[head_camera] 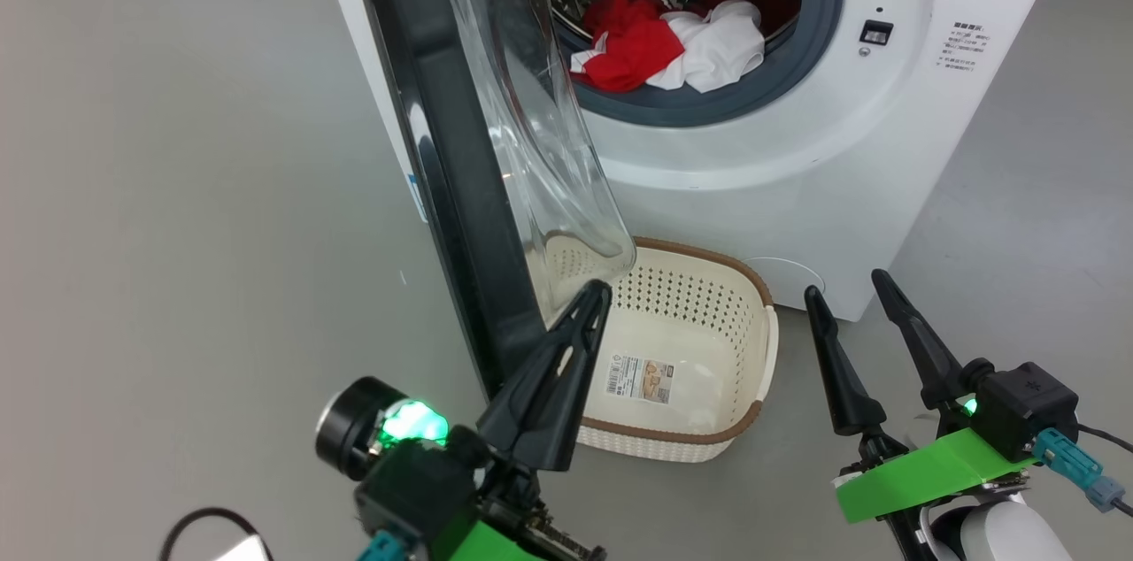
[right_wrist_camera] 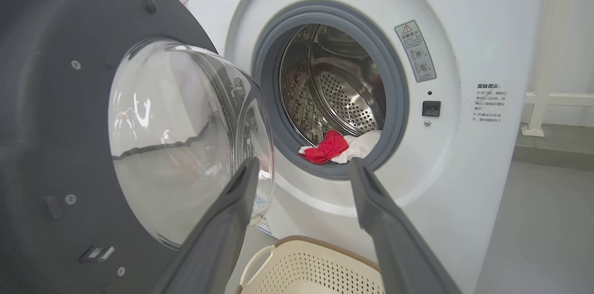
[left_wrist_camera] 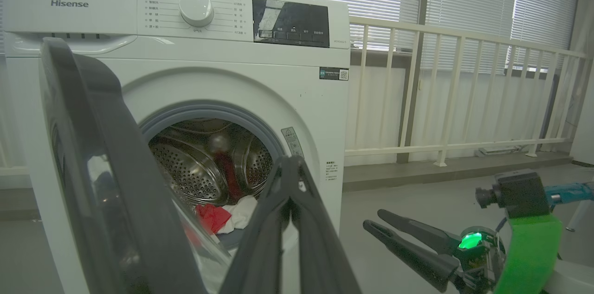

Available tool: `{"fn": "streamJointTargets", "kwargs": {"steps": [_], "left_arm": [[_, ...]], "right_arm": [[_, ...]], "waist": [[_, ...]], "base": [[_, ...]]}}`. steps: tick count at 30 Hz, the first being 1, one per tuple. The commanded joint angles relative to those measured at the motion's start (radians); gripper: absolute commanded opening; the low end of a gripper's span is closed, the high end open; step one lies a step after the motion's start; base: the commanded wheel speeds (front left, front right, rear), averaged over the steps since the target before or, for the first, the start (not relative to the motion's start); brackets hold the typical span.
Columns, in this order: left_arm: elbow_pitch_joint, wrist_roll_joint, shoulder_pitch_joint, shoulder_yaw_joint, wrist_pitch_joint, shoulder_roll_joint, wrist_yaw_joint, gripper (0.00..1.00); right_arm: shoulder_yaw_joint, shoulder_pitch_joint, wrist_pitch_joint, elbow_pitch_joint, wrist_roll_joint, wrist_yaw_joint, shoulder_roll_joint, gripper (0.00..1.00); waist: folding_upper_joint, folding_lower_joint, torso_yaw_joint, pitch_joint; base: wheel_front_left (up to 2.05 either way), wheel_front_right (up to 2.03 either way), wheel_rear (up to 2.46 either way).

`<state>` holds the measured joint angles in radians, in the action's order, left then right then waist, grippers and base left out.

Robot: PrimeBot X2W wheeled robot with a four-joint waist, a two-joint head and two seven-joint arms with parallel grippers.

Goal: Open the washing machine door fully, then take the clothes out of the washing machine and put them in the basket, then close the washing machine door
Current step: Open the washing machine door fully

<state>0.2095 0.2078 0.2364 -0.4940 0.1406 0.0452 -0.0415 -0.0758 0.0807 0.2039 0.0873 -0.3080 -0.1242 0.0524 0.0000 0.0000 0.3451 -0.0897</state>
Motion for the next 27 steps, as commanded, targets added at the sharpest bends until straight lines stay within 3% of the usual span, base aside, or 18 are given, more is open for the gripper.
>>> {"fn": "streamJointTargets", "kwargs": {"steps": [1, 9, 27], "left_arm": [[0.005, 0.009, 0.040, 0.021, -0.010, 0.005, 0.010, 0.00], [-0.116, 0.034, 0.050, -0.013, -0.052, 0.005, -0.002, 0.00], [-0.269, 0.020, 0.076, 0.042, -0.046, 0.018, -0.104, 0.00]], "right_arm": [[-0.023, 0.007, 0.010, -0.027, 0.001, -0.007, -0.002, 1.00], [-0.025, 0.012, 0.003, -0.035, 0.007, -0.007, -0.002, 1.00], [-0.032, 0.017, -0.005, -0.042, 0.005, -0.007, -0.002, 1.00]], "waist": [[0.0000, 0.0000, -0.002, -0.003], [0.0000, 0.0000, -0.008, -0.015], [0.0000, 0.0000, -0.011, -0.031]], "base": [[0.00, 0.00, 0.00], [0.00, 0.00, 0.00], [0.00, 0.00, 0.00]]}}
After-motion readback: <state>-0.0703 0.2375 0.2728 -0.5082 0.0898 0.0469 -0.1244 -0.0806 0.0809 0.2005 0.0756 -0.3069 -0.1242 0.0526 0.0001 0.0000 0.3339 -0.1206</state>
